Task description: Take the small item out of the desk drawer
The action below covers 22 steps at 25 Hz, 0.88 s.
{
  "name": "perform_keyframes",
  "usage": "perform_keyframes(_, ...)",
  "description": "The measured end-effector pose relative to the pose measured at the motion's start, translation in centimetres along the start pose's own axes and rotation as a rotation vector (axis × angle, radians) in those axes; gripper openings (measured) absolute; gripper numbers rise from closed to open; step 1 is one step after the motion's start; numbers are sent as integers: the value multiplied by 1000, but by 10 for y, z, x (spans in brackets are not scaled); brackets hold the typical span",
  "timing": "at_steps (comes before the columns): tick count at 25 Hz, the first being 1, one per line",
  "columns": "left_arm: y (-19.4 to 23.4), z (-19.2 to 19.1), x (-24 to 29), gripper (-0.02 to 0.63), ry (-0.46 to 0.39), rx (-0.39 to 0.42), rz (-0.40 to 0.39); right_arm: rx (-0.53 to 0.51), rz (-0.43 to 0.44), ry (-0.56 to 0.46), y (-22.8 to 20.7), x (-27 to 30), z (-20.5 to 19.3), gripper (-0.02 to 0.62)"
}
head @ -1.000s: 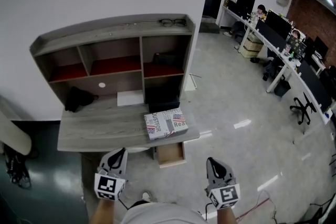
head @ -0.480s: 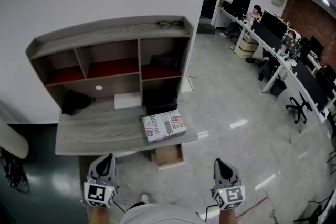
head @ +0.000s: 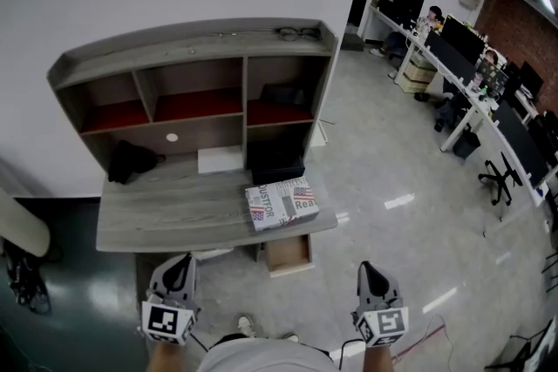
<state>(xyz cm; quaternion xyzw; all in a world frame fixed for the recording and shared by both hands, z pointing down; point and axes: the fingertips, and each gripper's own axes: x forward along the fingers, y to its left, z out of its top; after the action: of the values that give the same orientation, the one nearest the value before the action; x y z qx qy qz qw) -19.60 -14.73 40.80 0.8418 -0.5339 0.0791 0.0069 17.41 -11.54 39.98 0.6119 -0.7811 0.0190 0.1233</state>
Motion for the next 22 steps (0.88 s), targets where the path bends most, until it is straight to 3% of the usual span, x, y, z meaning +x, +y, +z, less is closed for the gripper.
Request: perform_keyframes(22,18,-19,-8,17,-24,-28,-28,-4,6,4,41,12,-7,21)
